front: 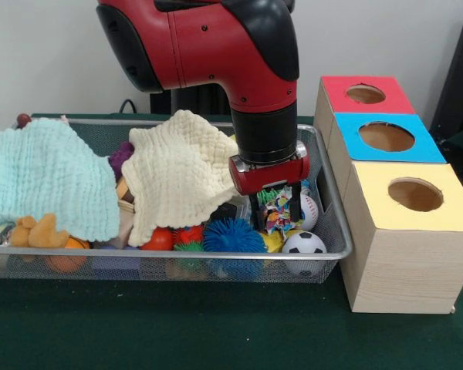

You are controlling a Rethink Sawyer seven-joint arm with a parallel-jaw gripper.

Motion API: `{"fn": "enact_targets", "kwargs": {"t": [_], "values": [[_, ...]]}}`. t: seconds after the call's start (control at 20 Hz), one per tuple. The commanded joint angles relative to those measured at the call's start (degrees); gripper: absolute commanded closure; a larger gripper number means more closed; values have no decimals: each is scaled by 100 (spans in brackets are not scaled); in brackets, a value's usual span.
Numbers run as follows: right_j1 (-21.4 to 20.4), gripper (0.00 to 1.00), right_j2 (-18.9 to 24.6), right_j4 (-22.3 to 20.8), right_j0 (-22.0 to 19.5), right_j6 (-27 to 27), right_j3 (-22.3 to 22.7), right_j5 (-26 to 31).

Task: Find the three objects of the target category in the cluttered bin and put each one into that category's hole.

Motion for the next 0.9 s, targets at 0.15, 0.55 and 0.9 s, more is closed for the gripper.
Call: {"fn": "enact_targets", "kwargs": {"t": [0.15, 0.55, 0.9], "values": [[286, 0, 228, -294, 110, -548, -178, 885], [355, 0, 47, -307, 233, -510, -245, 1132], [356, 0, -126, -335, 339, -487, -293, 1389]]}}
